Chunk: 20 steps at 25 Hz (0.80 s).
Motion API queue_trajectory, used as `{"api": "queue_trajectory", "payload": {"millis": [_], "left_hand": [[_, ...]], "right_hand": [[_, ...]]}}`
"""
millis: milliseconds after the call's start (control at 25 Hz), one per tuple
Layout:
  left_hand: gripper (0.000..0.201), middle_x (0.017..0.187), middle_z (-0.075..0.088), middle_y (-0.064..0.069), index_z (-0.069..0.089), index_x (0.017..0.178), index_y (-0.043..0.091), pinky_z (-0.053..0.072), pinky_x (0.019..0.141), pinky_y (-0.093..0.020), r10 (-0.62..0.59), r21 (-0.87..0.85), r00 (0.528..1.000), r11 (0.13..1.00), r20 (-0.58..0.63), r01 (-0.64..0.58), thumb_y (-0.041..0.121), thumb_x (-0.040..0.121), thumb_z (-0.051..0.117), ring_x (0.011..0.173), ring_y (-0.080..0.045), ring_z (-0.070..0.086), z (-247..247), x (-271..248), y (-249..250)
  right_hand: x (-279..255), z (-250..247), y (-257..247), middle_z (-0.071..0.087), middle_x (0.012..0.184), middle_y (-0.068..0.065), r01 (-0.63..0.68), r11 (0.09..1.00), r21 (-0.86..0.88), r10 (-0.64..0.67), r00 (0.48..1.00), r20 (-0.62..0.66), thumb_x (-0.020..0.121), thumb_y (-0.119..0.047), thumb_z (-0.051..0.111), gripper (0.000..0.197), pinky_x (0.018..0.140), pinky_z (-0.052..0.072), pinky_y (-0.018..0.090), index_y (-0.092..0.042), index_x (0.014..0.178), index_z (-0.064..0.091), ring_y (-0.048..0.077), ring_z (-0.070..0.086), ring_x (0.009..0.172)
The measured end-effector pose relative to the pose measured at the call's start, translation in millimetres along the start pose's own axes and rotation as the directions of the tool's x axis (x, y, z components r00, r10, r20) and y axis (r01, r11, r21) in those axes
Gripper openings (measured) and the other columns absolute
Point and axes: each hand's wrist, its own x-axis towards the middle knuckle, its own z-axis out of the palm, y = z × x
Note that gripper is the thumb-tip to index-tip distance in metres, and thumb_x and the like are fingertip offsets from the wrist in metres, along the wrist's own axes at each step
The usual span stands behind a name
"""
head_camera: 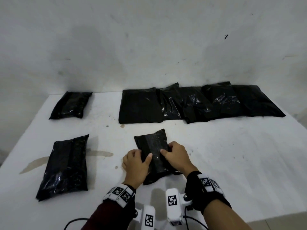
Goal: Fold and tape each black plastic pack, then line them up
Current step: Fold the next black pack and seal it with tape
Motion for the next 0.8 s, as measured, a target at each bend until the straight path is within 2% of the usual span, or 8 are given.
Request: {"api": "queue_trajectory", "payload": {"millis": [80, 160, 240, 360, 480, 560, 720, 800], "left_hand": [[0.048, 0.13, 0.046, -0.005, 0.048, 0.13, 0.016, 0.026, 0.107, -0.038, 0.022, -0.159, 1.0, 0.987, 0.004, -0.021, 0.043, 0.09, 0.052, 0.124, -0.026, 0.034, -5.0, 9.6, -6.3], [0.04, 0.121, 0.056, -0.005, 0.053, 0.123, 0.016, 0.039, 0.101, -0.042, 0.097, -0.38, 0.995, 0.919, -0.038, -0.104, 0.036, 0.088, 0.056, 0.115, -0.024, 0.048, -16.5, 20.6, -11.5], [0.029, 0.113, 0.06, -0.003, 0.054, 0.118, 0.018, 0.046, 0.093, -0.037, 0.137, -0.483, 0.986, 0.86, -0.095, -0.166, 0.024, 0.089, 0.058, 0.106, -0.02, 0.055, -42.0, 32.8, -8.0], [0.027, 0.107, 0.061, -0.001, 0.057, 0.116, 0.014, 0.044, 0.083, -0.027, 0.169, -0.471, 0.969, 0.85, -0.181, -0.236, 0.013, 0.089, 0.058, 0.099, -0.017, 0.057, -87.7, 64.7, -2.8], [0.027, 0.106, 0.063, -0.004, 0.058, 0.115, 0.01, 0.045, 0.082, -0.028, 0.202, -0.421, 0.947, 0.858, -0.248, -0.293, 0.011, 0.088, 0.059, 0.097, -0.018, 0.058, -130.5, 111.7, -6.7], [0.027, 0.107, 0.064, -0.007, 0.058, 0.115, 0.007, 0.045, 0.082, -0.029, 0.201, -0.404, 0.941, 0.864, -0.273, -0.302, 0.008, 0.088, 0.059, 0.096, -0.02, 0.059, -153.0, 147.5, -11.5], [0.034, 0.106, 0.063, -0.008, 0.056, 0.12, 0.006, 0.042, 0.081, -0.026, 0.165, -0.383, 0.958, 0.89, -0.235, -0.247, 0.001, 0.086, 0.058, 0.1, -0.026, 0.06, -173.2, 213.3, -26.2], [0.048, 0.122, 0.059, -0.01, 0.048, 0.133, 0.009, 0.04, 0.088, -0.026, 0.119, -0.336, 0.972, 0.924, -0.204, -0.183, 0.001, 0.086, 0.058, 0.108, -0.029, 0.057, -172.2, 240.2, -39.5]], "right_hand": [[0.0, 2.0, -11.9, 0.057, 0.09, -0.005, 0.019, 0.987, 0.157, -0.016, 1.0, -0.021, 0.087, -0.022, 0.065, 0.029, 0.059, 0.038, 0.008, -0.006, 0.109, 0.055, 0.009, 0.055, 0.08], [4.2, 6.4, -27.8, 0.054, 0.086, -0.012, 0.069, 0.974, 0.217, -0.06, 0.997, -0.046, 0.087, -0.02, 0.066, 0.027, 0.058, 0.04, 0.005, -0.008, 0.109, 0.055, 0.002, 0.053, 0.078], [13.8, 13.1, -49.6, 0.053, 0.086, -0.013, 0.11, 0.956, 0.27, -0.095, 0.993, -0.069, 0.086, -0.02, 0.067, 0.026, 0.062, 0.042, 0.007, -0.011, 0.106, 0.054, 0.006, 0.056, 0.081], [39.0, 26.1, -86.3, 0.059, 0.091, -0.008, 0.107, 0.92, 0.377, -0.097, 0.994, -0.044, 0.085, -0.02, 0.067, 0.028, 0.075, 0.049, 0.018, -0.009, 0.108, 0.055, 0.014, 0.061, 0.091], [74.3, 40.9, -129.4, 0.064, 0.105, 0.002, 0.097, 0.895, 0.436, -0.131, 0.99, 0.048, 0.08, -0.012, 0.071, 0.042, 0.086, 0.053, 0.029, -0.008, 0.118, 0.055, 0.016, 0.063, 0.098], [100.8, 51.7, -155.8, 0.063, 0.11, 0.005, 0.117, 0.894, 0.433, -0.168, 0.982, 0.082, 0.076, -0.006, 0.071, 0.048, 0.087, 0.052, 0.031, -0.008, 0.12, 0.054, 0.018, 0.062, 0.1], [152.0, 82.7, -186.2, 0.067, 0.103, 0.01, 0.155, 0.935, 0.32, -0.192, 0.978, 0.086, 0.072, 0.003, 0.062, 0.039, 0.086, 0.053, 0.037, -0.005, 0.11, 0.06, 0.025, 0.064, 0.097], [173.8, 101.1, -190.7, 0.067, 0.105, 0.013, 0.131, 0.955, 0.266, -0.161, 0.982, 0.095, 0.072, 0.004, 0.06, 0.04, 0.087, 0.053, 0.039, -0.002, 0.111, 0.06, 0.028, 0.063, 0.098]]}}
